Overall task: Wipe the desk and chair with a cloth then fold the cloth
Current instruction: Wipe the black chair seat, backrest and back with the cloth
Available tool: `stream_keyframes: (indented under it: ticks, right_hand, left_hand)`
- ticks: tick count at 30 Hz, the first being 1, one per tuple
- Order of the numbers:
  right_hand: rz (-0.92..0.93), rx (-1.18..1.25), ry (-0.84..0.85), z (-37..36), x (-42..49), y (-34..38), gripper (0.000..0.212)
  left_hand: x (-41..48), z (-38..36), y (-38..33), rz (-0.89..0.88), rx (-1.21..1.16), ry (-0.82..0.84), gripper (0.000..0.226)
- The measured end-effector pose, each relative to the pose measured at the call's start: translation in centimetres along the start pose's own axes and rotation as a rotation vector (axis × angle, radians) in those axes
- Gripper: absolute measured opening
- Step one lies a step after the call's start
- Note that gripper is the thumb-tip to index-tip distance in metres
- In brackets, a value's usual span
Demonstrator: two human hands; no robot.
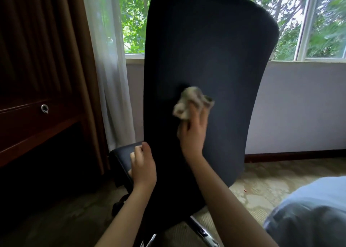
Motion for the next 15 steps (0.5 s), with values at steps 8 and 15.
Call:
stream_keyframes:
  ticks: [8,15]
  right_hand:
    - [-0.898,0.107,-0.304,7.9,1.2,-17.5,0.042]
    - [-0.992,0.254,-0.001,5.7,-6.9,-14.9,0.046]
  left_hand:
    - [-0.7,-2.4,-0.3,-0.03,0.052,0.103,0.052]
    - [-2.1,-5.3,-1.5,-0.054,0.004,0.168,0.042]
Point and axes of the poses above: each hand's wrist, its own x-axis towards the middle knuckle, its own z-axis out of the back of the hand, y = z × x, the point moved 10 cm from there along x, towards the middle knuckle, and after that the axes turned 2 degrees about y, right-handed, at the moved point
